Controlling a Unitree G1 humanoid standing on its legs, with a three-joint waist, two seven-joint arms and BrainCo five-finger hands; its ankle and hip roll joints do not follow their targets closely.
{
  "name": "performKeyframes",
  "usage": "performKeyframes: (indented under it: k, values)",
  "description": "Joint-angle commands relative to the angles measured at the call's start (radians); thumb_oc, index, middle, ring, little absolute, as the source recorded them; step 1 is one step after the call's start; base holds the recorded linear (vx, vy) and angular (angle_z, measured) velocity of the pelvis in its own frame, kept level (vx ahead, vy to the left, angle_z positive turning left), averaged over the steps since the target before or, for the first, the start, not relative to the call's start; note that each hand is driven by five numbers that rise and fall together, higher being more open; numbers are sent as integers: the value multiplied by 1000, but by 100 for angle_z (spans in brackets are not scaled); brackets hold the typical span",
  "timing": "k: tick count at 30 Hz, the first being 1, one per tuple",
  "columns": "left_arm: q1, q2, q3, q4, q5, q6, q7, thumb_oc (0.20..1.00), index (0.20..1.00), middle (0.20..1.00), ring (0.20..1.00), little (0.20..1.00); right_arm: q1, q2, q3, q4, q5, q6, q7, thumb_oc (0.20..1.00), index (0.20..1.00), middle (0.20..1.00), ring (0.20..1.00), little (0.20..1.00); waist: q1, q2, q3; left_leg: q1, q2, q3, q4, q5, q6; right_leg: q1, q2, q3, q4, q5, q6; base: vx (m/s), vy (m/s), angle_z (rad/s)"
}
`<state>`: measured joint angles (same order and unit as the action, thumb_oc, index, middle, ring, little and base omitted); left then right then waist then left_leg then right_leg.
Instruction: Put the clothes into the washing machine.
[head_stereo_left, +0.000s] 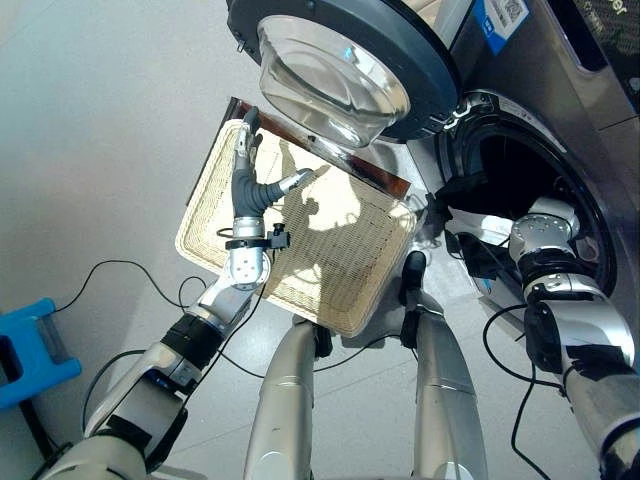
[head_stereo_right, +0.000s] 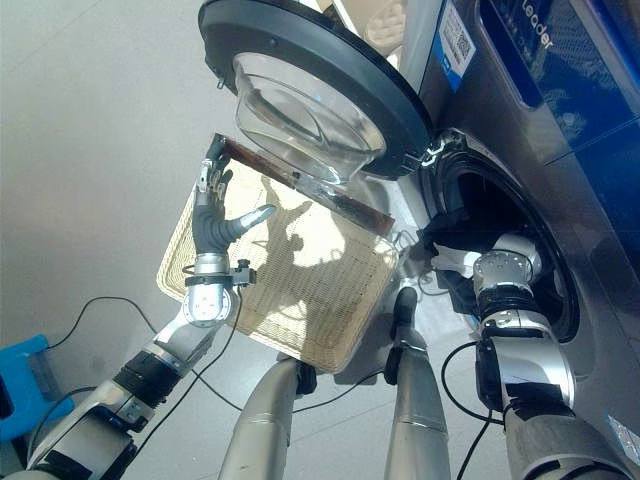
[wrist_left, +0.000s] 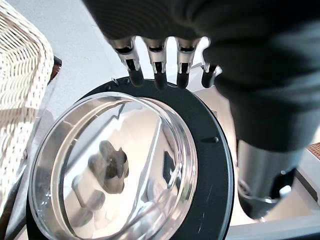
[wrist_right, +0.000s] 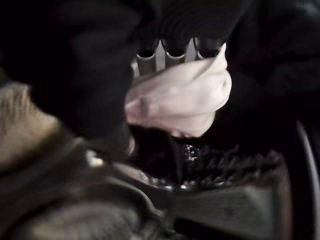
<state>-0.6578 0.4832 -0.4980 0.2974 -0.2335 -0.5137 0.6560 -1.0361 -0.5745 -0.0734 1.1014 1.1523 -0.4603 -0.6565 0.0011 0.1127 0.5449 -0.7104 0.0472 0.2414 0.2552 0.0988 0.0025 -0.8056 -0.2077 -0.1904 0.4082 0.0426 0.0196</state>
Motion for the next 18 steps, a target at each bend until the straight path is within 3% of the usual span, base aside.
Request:
performKeyframes:
  k: [1,2,3,4,13,16,18]
  values:
    - [-32,-15,6,-13,-28,-55,-7,1000,1000,1000,1000,1000,1,-91,50,30,-186,159,-42,1000,1000,1000,1000,1000,6,49,-25,12,-50,24,102,-169,-47,8,-2,-84,96,-74,91,0,0,0]
    - [-32,-13,7,-12,-31,-58,-14,1000,1000,1000,1000,1000,0,-104,71,56,-250,242,-19,1000,1000,1000,1000,1000,9,48,-25,12,-51,24,103,-169,-46,10,-3,-86,93,-73,92,0,0,0]
    - [-31,-14,6,-14,-30,-58,-16,1000,1000,1000,1000,1000,-2,-109,83,60,-267,264,-20,1000,1000,1000,1000,1000,10,48,-25,11,-51,24,103,-169,-46,10,-4,-87,91,-72,91,0,0,0]
    - [-26,-12,4,-23,-25,-57,-22,1000,1000,1000,1000,1000,-12,-132,153,93,-401,398,16,1000,1000,1000,1000,1000,15,49,-25,6,-50,23,99,-163,-44,5,-7,-91,87,-67,91,0,0,0]
    - [2,-3,-4,-35,-13,-85,-29,1000,1000,1000,1000,1000,-15,-154,264,140,-646,536,60,1000,1000,1000,1000,1000,27,53,-25,-6,-49,19,101,-162,-39,-2,-13,-99,85,-65,92,1,-1,1]
    - [16,-19,-15,-40,6,-101,-25,1000,1000,1000,1000,1000,-15,-145,322,158,-822,600,-32,1000,1000,1000,1000,1000,32,59,-25,-6,-50,21,100,-163,-35,-1,-18,-102,84,-65,94,11,6,5]
    - [17,-21,-16,-42,7,-102,-25,1000,1000,1000,1000,1000,-12,-141,326,157,-842,604,-58,1000,1000,1000,1000,1000,33,61,-25,-7,-50,22,100,-164,-34,-2,-18,-101,84,-65,94,8,7,5]
